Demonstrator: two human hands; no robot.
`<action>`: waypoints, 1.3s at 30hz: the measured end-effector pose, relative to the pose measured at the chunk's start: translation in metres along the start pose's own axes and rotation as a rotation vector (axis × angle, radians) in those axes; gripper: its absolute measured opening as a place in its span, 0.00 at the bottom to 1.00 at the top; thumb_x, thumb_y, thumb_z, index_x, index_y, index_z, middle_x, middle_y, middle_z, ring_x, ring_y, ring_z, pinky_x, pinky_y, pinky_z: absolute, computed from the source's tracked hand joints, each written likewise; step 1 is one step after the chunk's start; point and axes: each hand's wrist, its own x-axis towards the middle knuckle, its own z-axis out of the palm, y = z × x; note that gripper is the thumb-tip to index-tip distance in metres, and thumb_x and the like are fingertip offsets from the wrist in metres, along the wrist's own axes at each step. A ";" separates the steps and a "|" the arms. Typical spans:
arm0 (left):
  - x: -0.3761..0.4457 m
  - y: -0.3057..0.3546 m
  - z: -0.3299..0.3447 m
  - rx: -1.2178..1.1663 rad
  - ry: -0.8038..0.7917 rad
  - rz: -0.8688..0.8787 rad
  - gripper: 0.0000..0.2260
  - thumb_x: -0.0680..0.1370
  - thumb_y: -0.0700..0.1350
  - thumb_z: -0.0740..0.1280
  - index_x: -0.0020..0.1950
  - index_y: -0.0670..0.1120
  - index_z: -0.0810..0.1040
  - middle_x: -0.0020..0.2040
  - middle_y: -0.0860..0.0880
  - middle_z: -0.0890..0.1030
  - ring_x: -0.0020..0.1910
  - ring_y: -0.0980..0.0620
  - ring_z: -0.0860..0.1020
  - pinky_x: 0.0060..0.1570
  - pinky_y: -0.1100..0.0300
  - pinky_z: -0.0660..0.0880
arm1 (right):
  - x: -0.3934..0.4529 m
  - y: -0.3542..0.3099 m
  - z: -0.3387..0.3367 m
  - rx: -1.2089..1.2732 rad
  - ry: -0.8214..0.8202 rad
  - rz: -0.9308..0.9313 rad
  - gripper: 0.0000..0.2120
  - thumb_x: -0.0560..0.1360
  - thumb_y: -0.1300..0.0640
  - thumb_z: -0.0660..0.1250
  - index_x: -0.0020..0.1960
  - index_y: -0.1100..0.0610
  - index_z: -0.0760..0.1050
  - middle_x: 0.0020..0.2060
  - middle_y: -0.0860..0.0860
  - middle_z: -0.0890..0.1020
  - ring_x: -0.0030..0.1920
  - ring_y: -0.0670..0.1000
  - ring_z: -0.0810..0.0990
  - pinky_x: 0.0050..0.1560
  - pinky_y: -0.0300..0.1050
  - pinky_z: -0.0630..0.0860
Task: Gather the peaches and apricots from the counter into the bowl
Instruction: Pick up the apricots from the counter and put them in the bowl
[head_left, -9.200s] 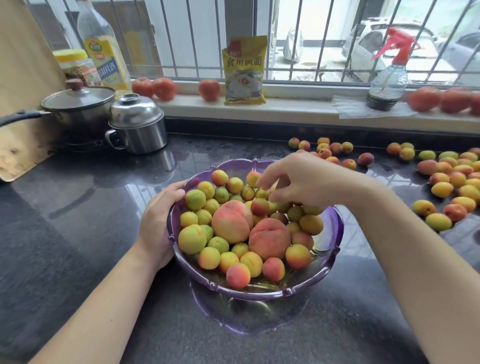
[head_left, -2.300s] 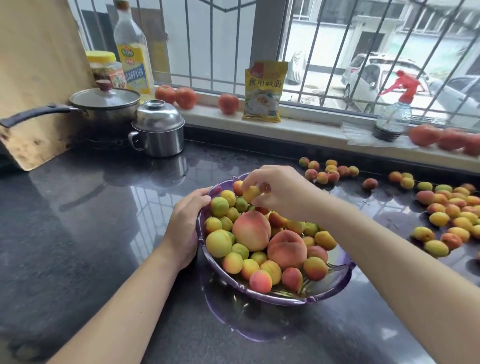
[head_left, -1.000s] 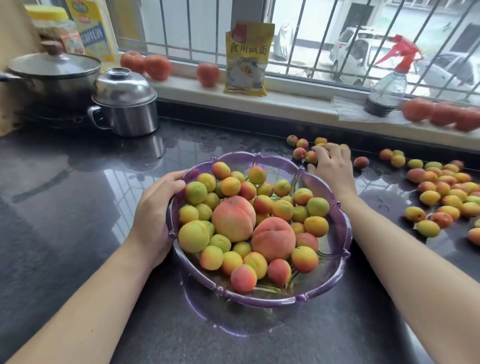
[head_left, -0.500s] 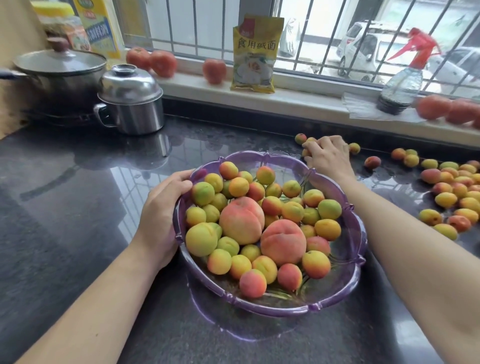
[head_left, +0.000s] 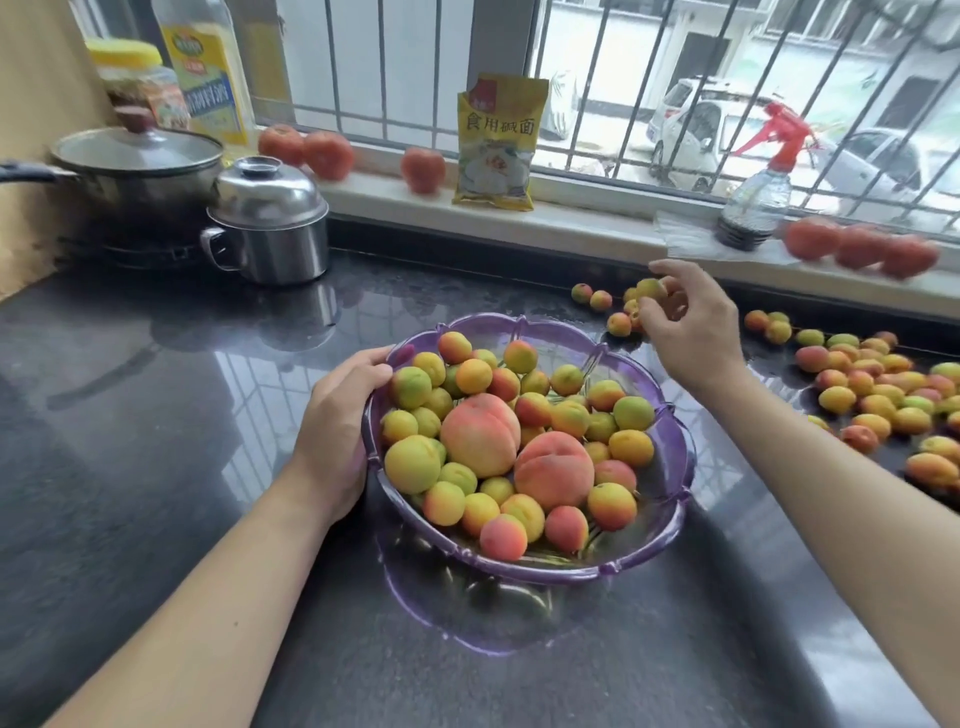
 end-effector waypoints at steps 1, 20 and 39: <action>0.001 -0.001 0.000 0.000 -0.006 0.000 0.18 0.75 0.46 0.65 0.60 0.41 0.84 0.58 0.37 0.87 0.59 0.40 0.85 0.65 0.41 0.78 | -0.001 -0.016 -0.010 0.038 -0.054 0.014 0.15 0.78 0.56 0.69 0.64 0.52 0.80 0.48 0.53 0.81 0.44 0.48 0.78 0.48 0.43 0.77; -0.003 -0.001 -0.002 -0.037 -0.042 0.001 0.14 0.75 0.45 0.65 0.54 0.46 0.89 0.55 0.40 0.88 0.55 0.45 0.86 0.59 0.47 0.79 | -0.067 -0.163 0.033 -0.190 -0.563 -0.536 0.09 0.75 0.49 0.73 0.50 0.52 0.77 0.49 0.47 0.80 0.51 0.51 0.71 0.51 0.47 0.71; 0.001 -0.008 -0.001 0.016 0.060 0.071 0.15 0.73 0.46 0.65 0.52 0.47 0.88 0.53 0.43 0.89 0.55 0.46 0.86 0.57 0.50 0.80 | -0.001 -0.001 -0.004 -0.248 -0.186 0.209 0.10 0.77 0.61 0.65 0.50 0.51 0.84 0.53 0.55 0.84 0.56 0.58 0.81 0.62 0.53 0.75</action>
